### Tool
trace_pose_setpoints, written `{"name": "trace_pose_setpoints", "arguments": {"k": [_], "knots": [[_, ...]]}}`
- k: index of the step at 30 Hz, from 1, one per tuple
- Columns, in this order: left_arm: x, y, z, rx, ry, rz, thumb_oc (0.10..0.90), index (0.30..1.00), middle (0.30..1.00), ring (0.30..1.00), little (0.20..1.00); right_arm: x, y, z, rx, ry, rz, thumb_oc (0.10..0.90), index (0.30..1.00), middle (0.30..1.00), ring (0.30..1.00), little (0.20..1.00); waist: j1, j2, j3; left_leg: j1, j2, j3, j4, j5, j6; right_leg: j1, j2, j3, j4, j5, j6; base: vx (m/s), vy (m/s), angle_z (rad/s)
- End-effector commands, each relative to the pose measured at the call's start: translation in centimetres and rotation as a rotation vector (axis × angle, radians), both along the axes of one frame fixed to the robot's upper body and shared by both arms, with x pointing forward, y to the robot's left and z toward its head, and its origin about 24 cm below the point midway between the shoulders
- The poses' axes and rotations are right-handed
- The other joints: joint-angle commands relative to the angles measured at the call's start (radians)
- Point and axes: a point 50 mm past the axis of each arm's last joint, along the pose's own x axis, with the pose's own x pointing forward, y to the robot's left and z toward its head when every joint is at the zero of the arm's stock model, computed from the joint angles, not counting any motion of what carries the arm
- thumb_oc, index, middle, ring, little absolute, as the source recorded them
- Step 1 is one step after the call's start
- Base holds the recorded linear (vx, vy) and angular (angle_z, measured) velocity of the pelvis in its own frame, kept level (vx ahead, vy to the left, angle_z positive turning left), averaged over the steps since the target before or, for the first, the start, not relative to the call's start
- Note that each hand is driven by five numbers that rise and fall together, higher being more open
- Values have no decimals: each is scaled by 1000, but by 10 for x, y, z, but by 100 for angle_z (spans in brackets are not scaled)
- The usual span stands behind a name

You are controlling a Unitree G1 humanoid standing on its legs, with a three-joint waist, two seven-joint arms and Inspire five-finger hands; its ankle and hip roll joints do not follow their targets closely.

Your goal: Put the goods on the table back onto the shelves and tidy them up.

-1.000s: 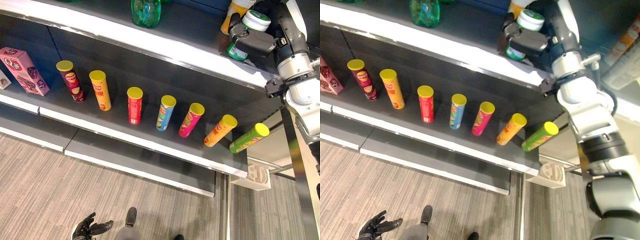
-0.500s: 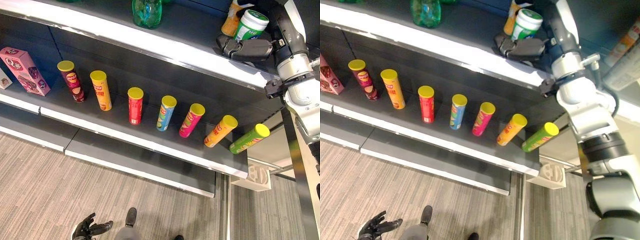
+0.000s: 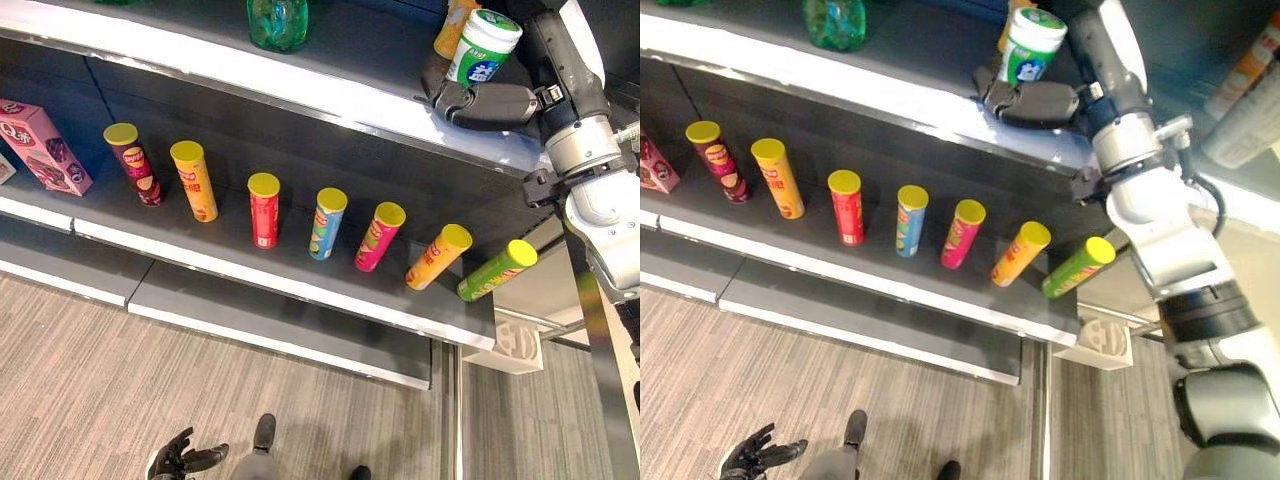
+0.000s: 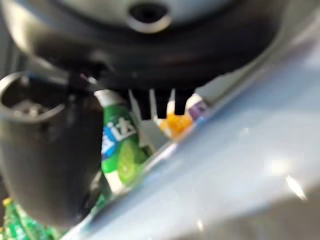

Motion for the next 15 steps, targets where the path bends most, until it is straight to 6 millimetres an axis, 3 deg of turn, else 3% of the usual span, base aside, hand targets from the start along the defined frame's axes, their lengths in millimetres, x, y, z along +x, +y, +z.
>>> {"name": "trace_pose_setpoints", "arguments": {"k": [1, 11, 15], "knots": [[13, 8, 9, 66, -49, -53, 800, 900, 900, 900, 900, -19, 6, 44, 6, -251, 16, 800, 900, 900, 900, 900, 30, 3, -39, 78, 15, 13, 9, -186, -3, -7, -85, 1, 60, 39, 88, 0, 0, 0], [17, 8, 10, 92, -43, -85, 800, 900, 900, 900, 900, -9, -15, 63, -18, -354, -244, 800, 900, 900, 900, 900, 42, 6, -42, 85, 12, 5, 11, -188, 1, -2, -86, -1, 61, 32, 85, 0, 0, 0], [20, 7, 11, 93, -50, -92, 800, 900, 900, 900, 900, -10, -12, 68, 2, -388, -247, 800, 900, 900, 900, 900, 43, 10, -43, 86, 11, 3, 10, -189, 2, 1, -85, 1, 60, 33, 85, 0, 0, 0]]}}
